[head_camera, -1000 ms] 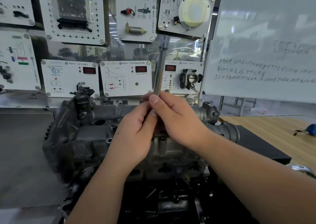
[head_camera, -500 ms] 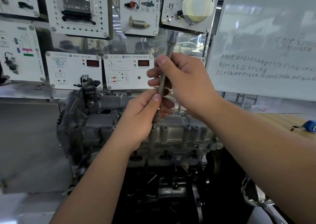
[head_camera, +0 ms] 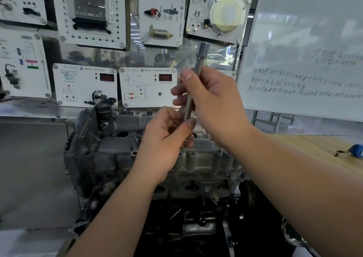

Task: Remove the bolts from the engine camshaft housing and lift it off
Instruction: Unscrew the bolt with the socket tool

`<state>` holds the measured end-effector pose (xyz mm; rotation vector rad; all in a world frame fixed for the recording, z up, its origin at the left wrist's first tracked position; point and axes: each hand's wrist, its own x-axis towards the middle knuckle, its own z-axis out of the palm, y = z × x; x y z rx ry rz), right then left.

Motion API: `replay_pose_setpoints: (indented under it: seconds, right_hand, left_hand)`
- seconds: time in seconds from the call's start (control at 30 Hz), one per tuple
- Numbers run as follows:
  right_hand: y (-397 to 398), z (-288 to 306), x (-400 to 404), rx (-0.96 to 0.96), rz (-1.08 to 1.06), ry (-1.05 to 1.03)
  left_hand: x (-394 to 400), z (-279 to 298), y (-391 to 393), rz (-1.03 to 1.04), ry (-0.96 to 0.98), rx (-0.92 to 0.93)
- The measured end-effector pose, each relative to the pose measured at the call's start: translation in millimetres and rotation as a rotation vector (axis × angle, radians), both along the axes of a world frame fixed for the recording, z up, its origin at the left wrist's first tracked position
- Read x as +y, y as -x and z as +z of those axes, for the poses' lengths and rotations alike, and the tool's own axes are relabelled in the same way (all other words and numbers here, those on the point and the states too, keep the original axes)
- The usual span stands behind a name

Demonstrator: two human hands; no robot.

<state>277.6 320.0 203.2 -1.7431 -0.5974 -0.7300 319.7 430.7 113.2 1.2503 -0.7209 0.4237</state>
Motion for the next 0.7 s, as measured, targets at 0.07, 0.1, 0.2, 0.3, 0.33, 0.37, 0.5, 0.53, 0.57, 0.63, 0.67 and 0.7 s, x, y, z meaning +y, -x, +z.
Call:
replay_pose_setpoints:
  seconds: [0.07,0.1,0.2,0.3,0.33,0.37,0.5,0.53,0.57,0.63,0.67,0.7]
  right_hand:
    - [-2,2,4,0.044,0.028,-0.026]
    - [-3,2,5,0.077,0.063,-0.040]
    - [-7,1,6,0.125,0.102,0.007]
    - [-11,-9,2,0.099,0.031,0.143]
    - [-14,-15,-1,0.065,-0.013,0.206]
    - [-15,-22,-5,0.030,-0.054,0.271]
    - [-20,-45,-13,-0.016,-0.088,0.377]
    - [-22,-47,-14,-0.020,-0.089,0.370]
    - [-24,-48,-14,-0.021,-0.088,0.362]
    - [-26,-50,-15,-0.006,-0.081,0.339]
    - [-26,-50,-16,-0.001,-0.076,0.328]
    - [-27,-51,-17,0.000,-0.073,0.324]
  left_hand:
    - [-1,-1,-1,0.006,-0.019,0.008]
    - [-1,-1,-1,0.007,-0.056,0.009]
    - [4,-1,0,-0.059,-0.122,0.015]
    - [8,1,0,-0.084,-0.101,0.029]
    - [7,2,0,-0.061,-0.098,0.028]
    - [6,2,1,-0.028,-0.094,0.029]
    - [2,2,1,0.060,-0.073,0.015]
    - [2,1,1,0.061,-0.086,0.012]
    - [2,2,1,0.055,-0.107,0.008]
    - [4,1,1,0.001,-0.170,0.015]
    - [6,1,1,-0.037,-0.191,0.029]
    - [7,0,1,-0.073,-0.193,0.046]
